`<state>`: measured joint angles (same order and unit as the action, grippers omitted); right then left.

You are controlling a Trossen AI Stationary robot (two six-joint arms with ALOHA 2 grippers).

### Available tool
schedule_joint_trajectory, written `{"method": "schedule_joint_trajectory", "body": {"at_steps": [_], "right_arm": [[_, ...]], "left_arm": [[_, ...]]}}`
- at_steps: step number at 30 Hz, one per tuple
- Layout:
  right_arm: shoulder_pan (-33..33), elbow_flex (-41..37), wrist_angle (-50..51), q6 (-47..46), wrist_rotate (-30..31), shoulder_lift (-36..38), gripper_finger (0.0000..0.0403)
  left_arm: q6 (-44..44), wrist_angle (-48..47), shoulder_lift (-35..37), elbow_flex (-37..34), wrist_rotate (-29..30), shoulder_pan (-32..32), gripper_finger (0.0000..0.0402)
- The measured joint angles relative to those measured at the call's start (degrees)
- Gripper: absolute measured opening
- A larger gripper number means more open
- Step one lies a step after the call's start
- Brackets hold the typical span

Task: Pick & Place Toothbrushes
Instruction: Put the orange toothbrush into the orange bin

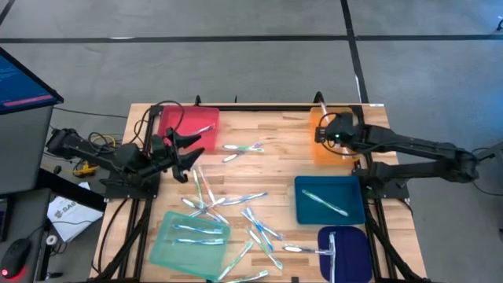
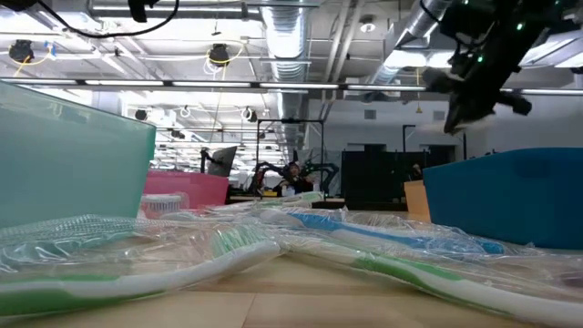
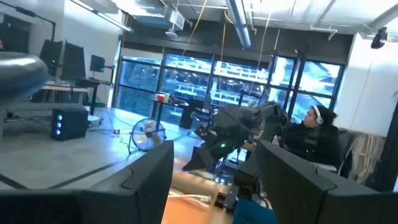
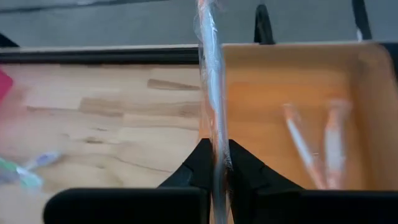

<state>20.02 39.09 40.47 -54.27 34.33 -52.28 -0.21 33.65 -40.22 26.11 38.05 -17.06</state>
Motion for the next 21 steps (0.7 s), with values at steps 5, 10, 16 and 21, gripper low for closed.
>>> {"method": "schedule_joint_trajectory", "body": {"at_steps": [5, 10, 16, 21], "right_arm": [[0.84, -0.92, -2.13, -4.81, 1.01, -4.94, 0.0017], [1.52, -0.93, -2.19, -8.79, 0.91, -11.98, 0.0017], [2.06, -0.91, -4.65, -11.21, 0.67, -20.89, 0.0017], [2.45, -0.91, -3.59, -13.05, 0.55, -27.01, 0.0017]], "left_arm": [[3.12, 2.59, 0.02, 0.02, -0.34, 0.0, 0.0222], [6.32, 4.64, 0.0, 0.02, -0.41, 0.0, 0.0222], [7.04, 5.55, 0.38, 0.02, -2.91, 0.0, 0.0222], [6.97, 5.9, 0.48, 0.02, -5.52, -0.34, 0.0222]]}}
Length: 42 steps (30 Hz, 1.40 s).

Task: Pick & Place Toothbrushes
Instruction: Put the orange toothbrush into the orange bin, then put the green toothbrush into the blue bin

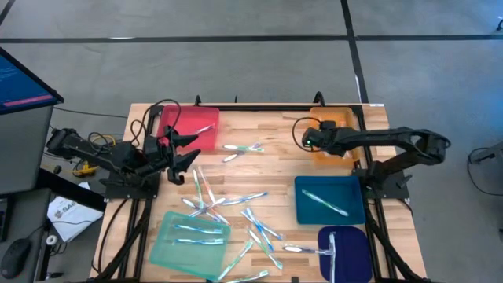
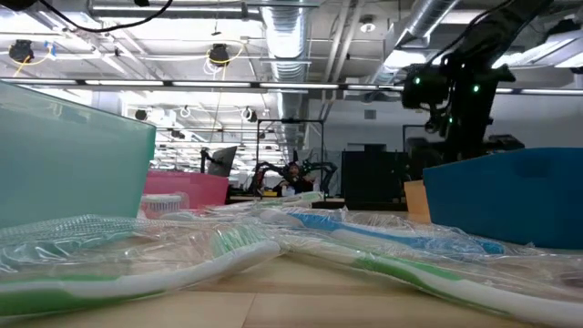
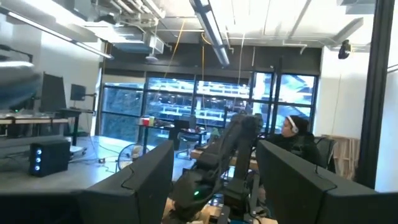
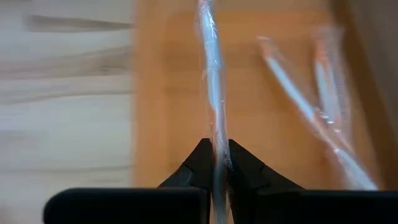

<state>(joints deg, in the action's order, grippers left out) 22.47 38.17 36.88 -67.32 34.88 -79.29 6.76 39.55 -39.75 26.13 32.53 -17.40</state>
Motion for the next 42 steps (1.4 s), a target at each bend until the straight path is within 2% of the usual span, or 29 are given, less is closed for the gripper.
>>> {"method": "schedule_joint_trajectory", "body": {"at_steps": [5, 11, 17, 25, 30, 37, 39, 42], "right_arm": [[1.08, 0.0, -0.69, 1.14, -0.76, -3.59, 0.0018], [1.67, 0.0, -3.53, 3.89, -1.82, -4.3, 0.0021], [1.71, 0.0, -3.2, 4.29, -1.6, -4.34, 0.0063], [1.69, -0.02, -2.98, 4.5, -0.27, -3.86, 0.0095], [1.28, 0.01, -2.86, 5.59, 2.56, 0.66, 0.0122], [-0.28, 2.78, -4.59, 14.88, 2.84, 10.92, 0.015], [-1.83, 3.52, -8.78, 19.07, 2.8, 13.56, 0.0154], [-4.89, 3.65, -21.0, 27.25, 2.73, 16.56, 0.0159]], "left_arm": [[-0.11, 0.03, 0.01, 0.0, 0.0, -0.21, 0.0222], [-0.14, -0.02, -0.04, 0.0, 0.0, -1.09, 0.0222], [-0.15, -0.07, -0.09, 0.0, 0.0, -2.43, 0.0222], [-0.15, -0.31, -0.09, 0.01, 0.0, -2.61, 0.0222], [-0.05, -0.46, -0.09, 0.02, 0.0, -2.61, 0.0222], [0.76, -0.59, -0.09, 0.02, 0.0, -2.57, 0.0222], [0.79, -0.59, -0.09, 0.02, -0.42, -2.55, 0.0222], [0.86, -0.4, -0.08, 0.02, -1.83, -2.57, 0.0222]]}}
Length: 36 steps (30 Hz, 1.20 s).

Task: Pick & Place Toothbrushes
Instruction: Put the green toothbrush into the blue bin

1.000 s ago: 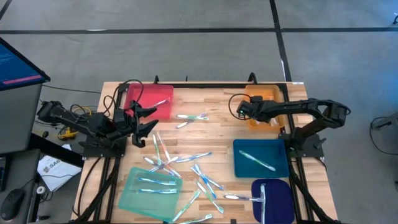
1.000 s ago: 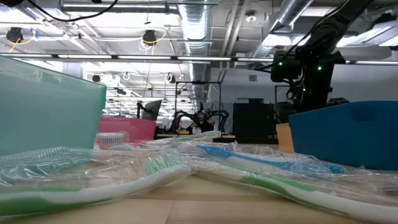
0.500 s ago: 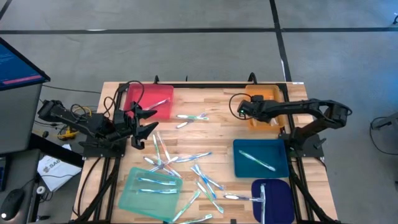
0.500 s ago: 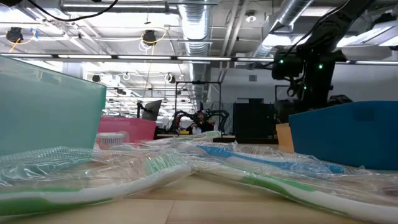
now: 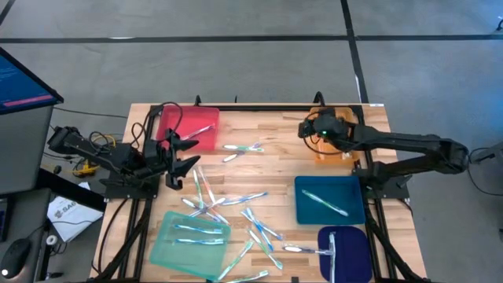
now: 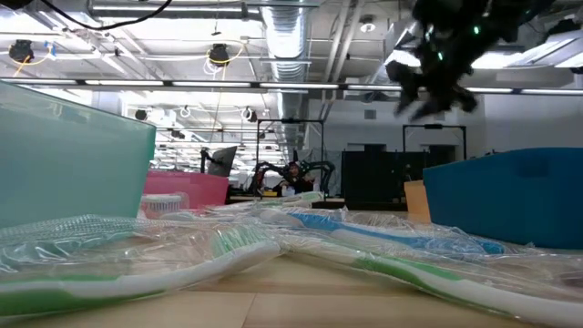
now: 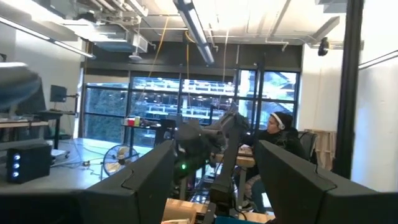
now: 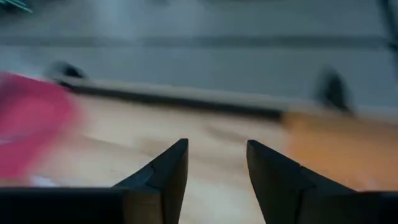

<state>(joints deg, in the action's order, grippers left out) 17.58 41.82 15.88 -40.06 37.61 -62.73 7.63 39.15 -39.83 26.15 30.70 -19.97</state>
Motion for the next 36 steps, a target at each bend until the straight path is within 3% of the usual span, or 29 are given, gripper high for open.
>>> {"method": "schedule_joint_trajectory", "body": {"at_steps": [4, 7, 9, 14, 20, 27, 36], "right_arm": [[-5.54, 0.02, -20.66, 18.42, -1.07, -0.48, 0.0163], [-10.09, 0.04, -32.13, 31.94, -6.88, -2.43, 0.0164], [-13.4, 0.06, -36.32, 36.36, -10.39, -4.39, 0.0162], [-19.73, 0.0, -46.67, 46.3, -12.47, -8.94, 0.0157], [-24.34, 3.5, -44.1, 49.66, -12.5, -9.73, 0.0149], [-28.77, 7.77, -39.63, 50.04, -13.15, -9.71, 0.0138], [-33.9, 7.96, -40.9, 54.17, -26.47, -9.71, 0.0131]], "left_arm": [[0.31, 0.44, 0.01, 0.0, -0.68, 0.0, 0.0222], [1.48, 0.88, 0.04, 0.02, -0.97, 0.02, 0.0222], [1.54, 0.93, 0.04, 0.02, -3.16, 0.4, 0.0222], [1.57, 1.33, -0.04, 0.86, -12.44, 0.79, 0.0222], [1.59, 1.08, -0.9, 1.84, -19.62, 0.72, 0.0222], [1.6, 0.7, -3.37, 3.22, -21.16, 0.76, 0.0222], [1.35, 0.84, -4.93, 3.93, -23.4, 0.76, 0.0222]]}}
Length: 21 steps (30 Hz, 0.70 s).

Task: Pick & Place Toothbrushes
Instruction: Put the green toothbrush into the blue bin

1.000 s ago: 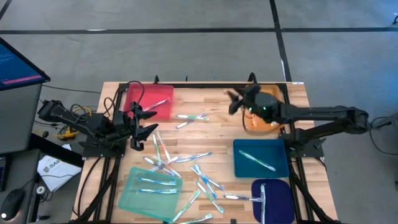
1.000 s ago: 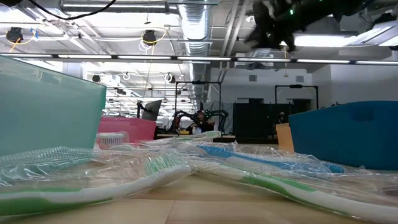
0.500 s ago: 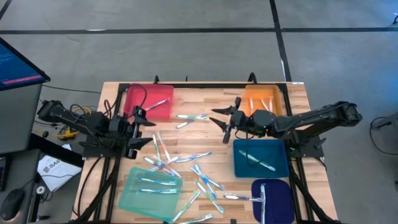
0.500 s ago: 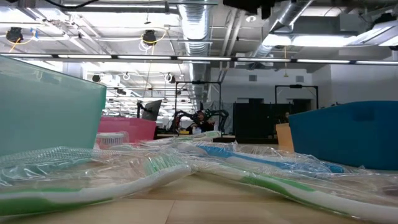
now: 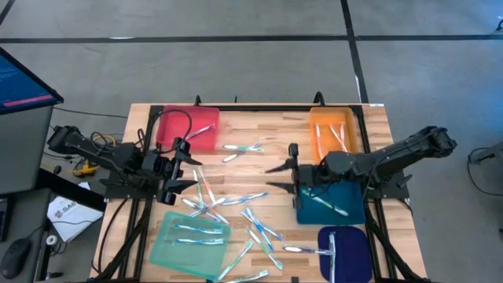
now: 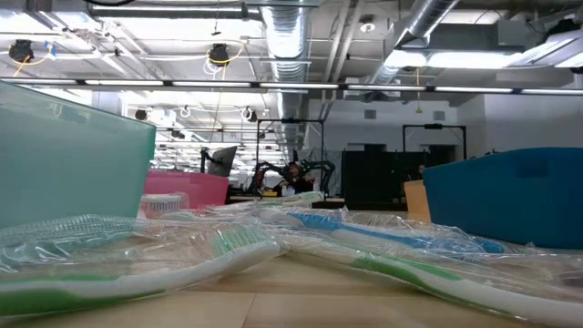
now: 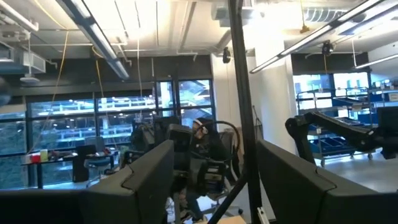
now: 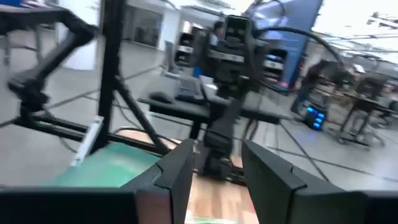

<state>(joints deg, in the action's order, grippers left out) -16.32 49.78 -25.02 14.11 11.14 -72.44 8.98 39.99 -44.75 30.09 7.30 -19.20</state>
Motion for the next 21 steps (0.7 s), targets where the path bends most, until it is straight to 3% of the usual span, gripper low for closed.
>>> {"method": "schedule_joint_trajectory", "body": {"at_steps": [10, 21], "right_arm": [[-2.73, 0.0, -2.93, 1.33, -0.74, -0.02, 0.0131], [-0.23, 0.0, -2.04, 0.7, -0.66, -0.02, 0.0131]], "left_arm": [[-1.93, 0.37, 0.0, 0.22, -3.07, 0.0, 0.0222], [-1.93, 0.04, 0.0, 0.22, -3.13, 0.0, 0.0222]]}}
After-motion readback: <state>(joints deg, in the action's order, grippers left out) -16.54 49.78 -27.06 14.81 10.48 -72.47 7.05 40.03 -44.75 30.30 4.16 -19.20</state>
